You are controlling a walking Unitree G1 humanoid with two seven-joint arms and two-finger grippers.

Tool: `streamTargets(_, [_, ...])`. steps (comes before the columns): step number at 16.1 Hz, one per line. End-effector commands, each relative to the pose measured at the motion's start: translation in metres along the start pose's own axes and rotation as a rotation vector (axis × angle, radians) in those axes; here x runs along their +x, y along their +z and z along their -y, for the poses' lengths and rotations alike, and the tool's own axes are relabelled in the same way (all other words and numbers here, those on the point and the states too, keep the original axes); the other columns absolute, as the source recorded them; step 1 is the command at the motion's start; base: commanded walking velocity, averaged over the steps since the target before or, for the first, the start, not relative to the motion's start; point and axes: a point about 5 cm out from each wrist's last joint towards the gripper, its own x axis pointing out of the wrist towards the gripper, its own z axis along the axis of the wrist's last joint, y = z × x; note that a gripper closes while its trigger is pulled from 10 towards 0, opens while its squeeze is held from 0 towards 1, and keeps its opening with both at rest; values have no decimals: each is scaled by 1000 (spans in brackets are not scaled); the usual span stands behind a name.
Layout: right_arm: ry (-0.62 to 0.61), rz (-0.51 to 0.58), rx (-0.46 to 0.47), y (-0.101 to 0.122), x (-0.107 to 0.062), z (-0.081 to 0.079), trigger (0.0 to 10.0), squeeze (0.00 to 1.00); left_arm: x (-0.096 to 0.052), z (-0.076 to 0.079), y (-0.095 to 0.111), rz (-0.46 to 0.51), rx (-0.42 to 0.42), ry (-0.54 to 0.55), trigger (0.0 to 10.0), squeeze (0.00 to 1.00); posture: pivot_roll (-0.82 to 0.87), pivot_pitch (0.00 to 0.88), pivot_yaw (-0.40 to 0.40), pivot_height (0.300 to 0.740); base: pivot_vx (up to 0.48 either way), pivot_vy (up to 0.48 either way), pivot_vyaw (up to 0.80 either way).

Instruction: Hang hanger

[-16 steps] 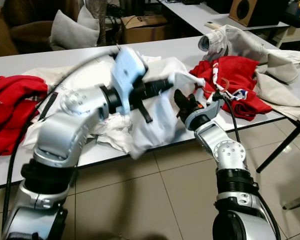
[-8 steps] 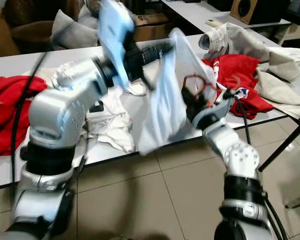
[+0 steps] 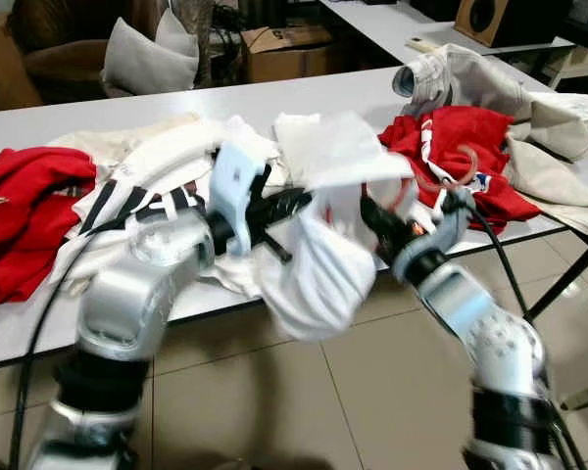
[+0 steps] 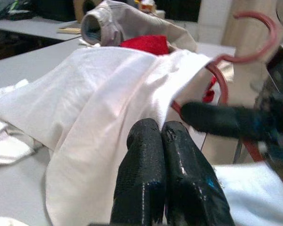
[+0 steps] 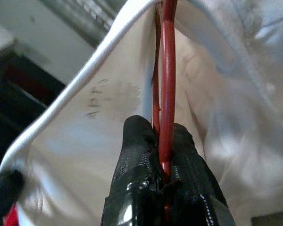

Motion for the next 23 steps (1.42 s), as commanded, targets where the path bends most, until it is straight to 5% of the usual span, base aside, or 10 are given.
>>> streamTargets(1, [55,-6,-31,1,0,-12,10000,0,-1,0,9,30,17,22,10000,0,-139,0,21,740,0,0,0])
streamTargets(2, [59,-1,-20,1,-5,-11,10000,0,-1,4,9,43,-11,8,10000,1000,-142,0,11,740,0,0,0])
streamTargets(6, [51,2,-7,0,-10,-7,10000,0,-14,18,11,17,-58,-175,10000,1000,-145,0,8,740,0,0,0])
streamTargets(8, [95,5,-5,-1,-12,-10,10000,0,-18,15,16,39,-59,-161,10000,1000,-142,0,8,740,0,0,0])
streamTargets(11, [66,68,-34,9,-18,-9,10000,0,-28,-27,7,71,-56,202,10000,957,-142,0,10,740,0,0,0])
streamTargets(12, [61,81,-28,13,-20,-8,10000,0,-35,-33,-6,53,-70,291,10000,0,-140,0,8,740,0,0,0])
streamTargets(14, [88,89,-28,17,-27,-10,10000,0,-43,-28,-20,4,-25,344,10000,0,-136,0,-3,740,0,0,400])
streamTargets(18, [152,109,-103,27,-48,-14,10000,0,-57,-13,-43,-28,-61,418,10000,0,-129,0,-18,740,0,0,800])
streamTargets(23, [115,120,-127,31,-57,-7,10000,0,-50,-5,-46,-23,-46,431,10000,0,-142,0,-27,740,0,0,800])
